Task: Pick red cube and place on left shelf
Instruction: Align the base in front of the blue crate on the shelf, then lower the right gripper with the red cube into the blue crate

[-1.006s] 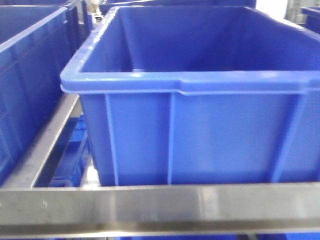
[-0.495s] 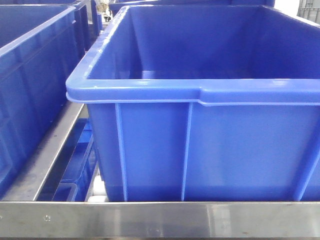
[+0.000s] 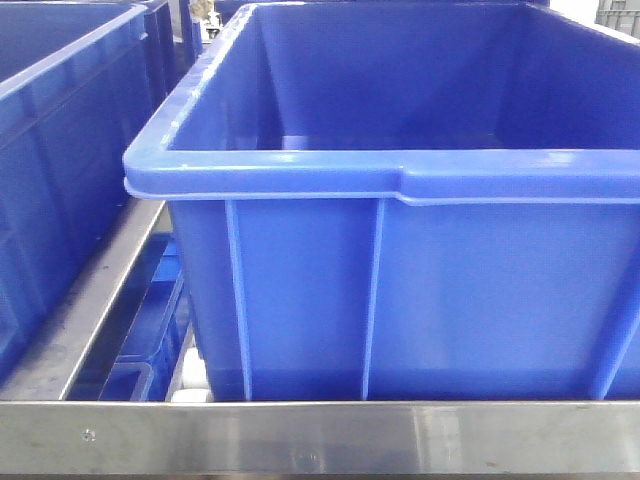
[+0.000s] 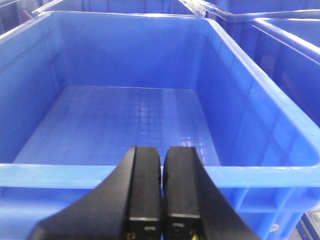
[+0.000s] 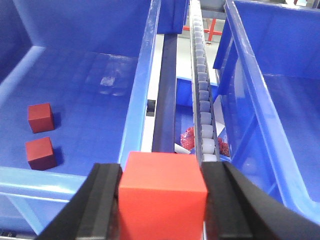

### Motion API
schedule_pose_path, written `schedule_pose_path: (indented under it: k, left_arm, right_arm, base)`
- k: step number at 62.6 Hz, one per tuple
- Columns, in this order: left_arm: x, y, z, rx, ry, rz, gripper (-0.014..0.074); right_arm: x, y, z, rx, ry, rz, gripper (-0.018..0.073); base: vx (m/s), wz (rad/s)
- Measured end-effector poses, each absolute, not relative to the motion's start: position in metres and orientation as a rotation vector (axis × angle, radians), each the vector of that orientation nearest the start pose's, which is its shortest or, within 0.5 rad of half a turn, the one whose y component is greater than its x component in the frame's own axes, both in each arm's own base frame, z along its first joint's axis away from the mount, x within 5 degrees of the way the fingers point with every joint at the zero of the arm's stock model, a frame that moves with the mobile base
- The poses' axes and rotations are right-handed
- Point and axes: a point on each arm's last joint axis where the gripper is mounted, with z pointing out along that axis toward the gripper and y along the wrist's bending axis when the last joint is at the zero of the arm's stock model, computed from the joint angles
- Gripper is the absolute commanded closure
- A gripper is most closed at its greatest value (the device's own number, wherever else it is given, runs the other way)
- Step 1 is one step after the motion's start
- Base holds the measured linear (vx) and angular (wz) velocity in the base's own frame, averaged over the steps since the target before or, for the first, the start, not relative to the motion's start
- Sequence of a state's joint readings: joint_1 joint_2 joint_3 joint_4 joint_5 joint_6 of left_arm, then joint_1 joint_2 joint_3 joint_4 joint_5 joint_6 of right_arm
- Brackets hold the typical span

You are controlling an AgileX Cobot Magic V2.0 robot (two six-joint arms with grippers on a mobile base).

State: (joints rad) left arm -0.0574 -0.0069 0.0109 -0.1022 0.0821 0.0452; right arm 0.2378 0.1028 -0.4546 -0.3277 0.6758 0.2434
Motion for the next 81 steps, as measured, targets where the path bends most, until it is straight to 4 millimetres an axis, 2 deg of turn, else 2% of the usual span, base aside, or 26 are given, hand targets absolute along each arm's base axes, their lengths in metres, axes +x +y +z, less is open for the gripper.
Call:
schedule_pose_path:
  k: [32,42,51,59,68,73,81]
  left_arm:
    - [0.056,-0.004,0.202,0.007,1.57,-0.096,0.0495]
    - [0.056,-0.004,0.202,0.007,1.57,-0.096,0.0495]
    - [0.056,-0.004,0.202,0.007,1.57,-0.096,0.0495]
    - [0.056,-0.004,0.202,0.007,1.57,-0.096,0.0495]
    - [0.056,-0.004,0.202,0.007,1.57,-0.096,0.0495]
    - [0.056,-0.004,0.202,0.007,1.57,-0.096,0.0495]
    - [0.056,-0.004,0.202,0.007,1.57,-0.096,0.0495]
  right_arm:
    - [0.032,-0.01,0.3,-0.079,1.767,-0.009,0.0505]
    - [0.041,-0.005,0.326,-0.086,1.788,0.038,0.0505]
    - [0.066,0.009,0.355,-0.17,1.84,0.119,0.0505]
    - [0.103,0.031,0.372,-0.267,1.94,0.165,0.0505]
    - [0.148,0.055,0.377,-0.32,2.087,0.171,0.0505]
    - [0.18,0.071,0.373,-0.332,2.19,0.16,0.0505]
    - [0.214,0.086,0.366,-0.342,2.299,0.142,0.0505]
  base:
    - [0.0,0.03]
    - [0.0,0.0]
    - [0.0,0.0]
    - [0.0,0.0]
    - [0.0,0.0]
    - [0.0,0.0]
    - [0.0,0.0]
